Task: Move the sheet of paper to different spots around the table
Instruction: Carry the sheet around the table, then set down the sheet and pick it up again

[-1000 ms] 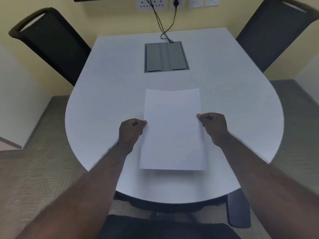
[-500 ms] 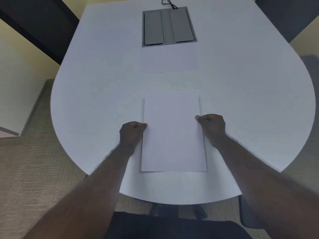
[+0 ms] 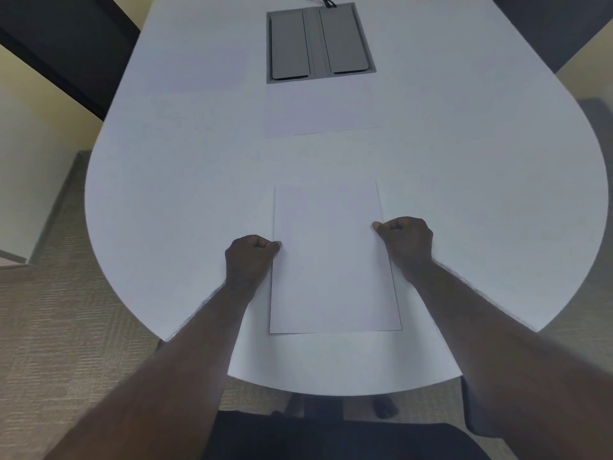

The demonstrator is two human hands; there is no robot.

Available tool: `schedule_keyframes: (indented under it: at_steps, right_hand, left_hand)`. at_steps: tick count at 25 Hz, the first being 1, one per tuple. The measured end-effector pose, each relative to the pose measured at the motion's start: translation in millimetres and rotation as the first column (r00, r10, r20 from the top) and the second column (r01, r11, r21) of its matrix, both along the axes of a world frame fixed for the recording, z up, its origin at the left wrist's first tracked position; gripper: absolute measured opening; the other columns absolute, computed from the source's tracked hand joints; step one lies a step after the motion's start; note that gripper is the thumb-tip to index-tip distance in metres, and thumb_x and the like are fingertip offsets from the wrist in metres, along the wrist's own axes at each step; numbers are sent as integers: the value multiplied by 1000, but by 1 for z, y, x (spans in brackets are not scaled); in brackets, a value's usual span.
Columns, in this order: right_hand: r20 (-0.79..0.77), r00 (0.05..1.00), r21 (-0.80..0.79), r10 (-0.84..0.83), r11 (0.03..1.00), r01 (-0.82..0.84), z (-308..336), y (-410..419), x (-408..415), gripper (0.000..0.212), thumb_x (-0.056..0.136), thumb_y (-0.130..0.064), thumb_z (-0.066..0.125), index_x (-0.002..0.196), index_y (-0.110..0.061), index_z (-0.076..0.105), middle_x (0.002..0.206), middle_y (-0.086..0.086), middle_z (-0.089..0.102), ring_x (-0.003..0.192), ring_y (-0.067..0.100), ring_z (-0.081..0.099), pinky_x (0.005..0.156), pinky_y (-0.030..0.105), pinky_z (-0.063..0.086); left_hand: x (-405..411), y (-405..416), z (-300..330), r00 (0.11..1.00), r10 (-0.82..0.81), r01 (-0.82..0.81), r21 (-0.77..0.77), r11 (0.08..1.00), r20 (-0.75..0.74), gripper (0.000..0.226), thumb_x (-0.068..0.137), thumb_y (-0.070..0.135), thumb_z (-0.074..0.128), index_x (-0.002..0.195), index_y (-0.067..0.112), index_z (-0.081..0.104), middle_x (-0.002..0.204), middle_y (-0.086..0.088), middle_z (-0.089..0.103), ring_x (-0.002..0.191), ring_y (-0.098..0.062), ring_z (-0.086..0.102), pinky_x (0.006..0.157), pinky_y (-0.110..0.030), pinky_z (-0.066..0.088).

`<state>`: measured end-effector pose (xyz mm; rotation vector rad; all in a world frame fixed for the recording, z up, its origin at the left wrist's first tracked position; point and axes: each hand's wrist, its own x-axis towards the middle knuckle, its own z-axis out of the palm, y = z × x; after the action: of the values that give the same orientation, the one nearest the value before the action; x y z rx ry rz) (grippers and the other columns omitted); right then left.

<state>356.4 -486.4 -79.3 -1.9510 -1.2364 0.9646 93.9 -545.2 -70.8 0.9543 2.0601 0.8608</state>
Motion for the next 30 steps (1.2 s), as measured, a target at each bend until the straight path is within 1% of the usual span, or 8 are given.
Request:
schedule_keyframes:
  at_steps: [5, 11, 18, 22, 23, 26, 28, 30]
  right_hand:
    - [26, 1000, -4, -10, 1000, 10, -2, 0, -2, 25, 80, -33, 77, 79, -9, 72, 77, -2, 66, 80, 18, 62, 76, 27, 48]
    - [87, 992, 33, -96, 995, 93, -3, -8, 0, 36, 82, -40, 73, 69, -8, 67, 65, -2, 63, 72, 22, 61, 67, 26, 40]
    - [146, 984, 15, -100, 995, 98, 15, -26, 14, 51, 88, -45, 64, 53, -9, 53, 57, 7, 55, 65, 29, 55, 67, 35, 47]
    - [240, 968, 186, -68, 982, 23, 48, -38, 26, 56, 96, -40, 55, 50, -15, 34, 49, 2, 29, 54, 25, 31, 50, 33, 27]
    - [244, 966, 252, -80, 968, 17, 60, -41, 29, 53, 96, -39, 55, 51, -17, 38, 51, -1, 31, 54, 23, 32, 50, 32, 26]
    - [107, 982, 417, -155, 904, 97, 98, -47, 38, 31, 94, -37, 61, 83, -10, 69, 76, 1, 64, 69, 19, 58, 66, 29, 42]
    - [42, 991, 435, -128, 895, 97, 130, -52, 47, 32, 93, -39, 62, 109, -12, 68, 99, 1, 68, 82, 19, 64, 77, 32, 50]
    - [65, 993, 472, -98, 880, 56, 160, -55, 58, 39, 93, -41, 61, 123, -17, 61, 112, -4, 64, 94, 16, 62, 81, 30, 46]
  left_hand:
    - [-5, -1, 0, 999, -35, 35, -5, 999, -32, 27, 79, 28, 74, 74, 2, 69, 67, -1, 67, 60, -10, 56, 54, -19, 39]
    - [-17, -2, 1, 1000, -14, 14, -21, 1000, 5, 40, 76, 34, 76, 76, -5, 65, 64, -10, 69, 53, -17, 57, 66, -29, 50]
    - [-21, -9, 19, 1000, -31, 31, -22, 999, -1, 40, 77, 39, 75, 77, 0, 65, 69, -5, 67, 63, -18, 58, 59, -24, 44]
    - [-16, -8, 54, 996, -91, 89, 90, 992, 21, 29, 80, 41, 75, 76, 13, 66, 77, 4, 67, 79, -22, 67, 65, -27, 46]
    - [-14, -8, 66, 993, -119, 116, 125, 985, 14, 27, 81, 42, 74, 79, 16, 67, 80, 6, 67, 82, -22, 68, 66, -26, 46]
    - [-6, -3, 107, 981, -191, 189, 250, 950, -19, 26, 82, 42, 74, 92, 19, 68, 87, 7, 66, 84, -20, 65, 72, -26, 46]
    - [2, 2, 143, 970, -237, 244, 330, 912, -62, 31, 83, 43, 73, 104, 20, 65, 96, 6, 65, 80, -14, 62, 72, -25, 44]
    - [15, 7, 178, 957, -275, 286, 400, 871, -86, 36, 84, 44, 72, 112, 23, 61, 106, 6, 61, 72, 1, 59, 69, -23, 44]
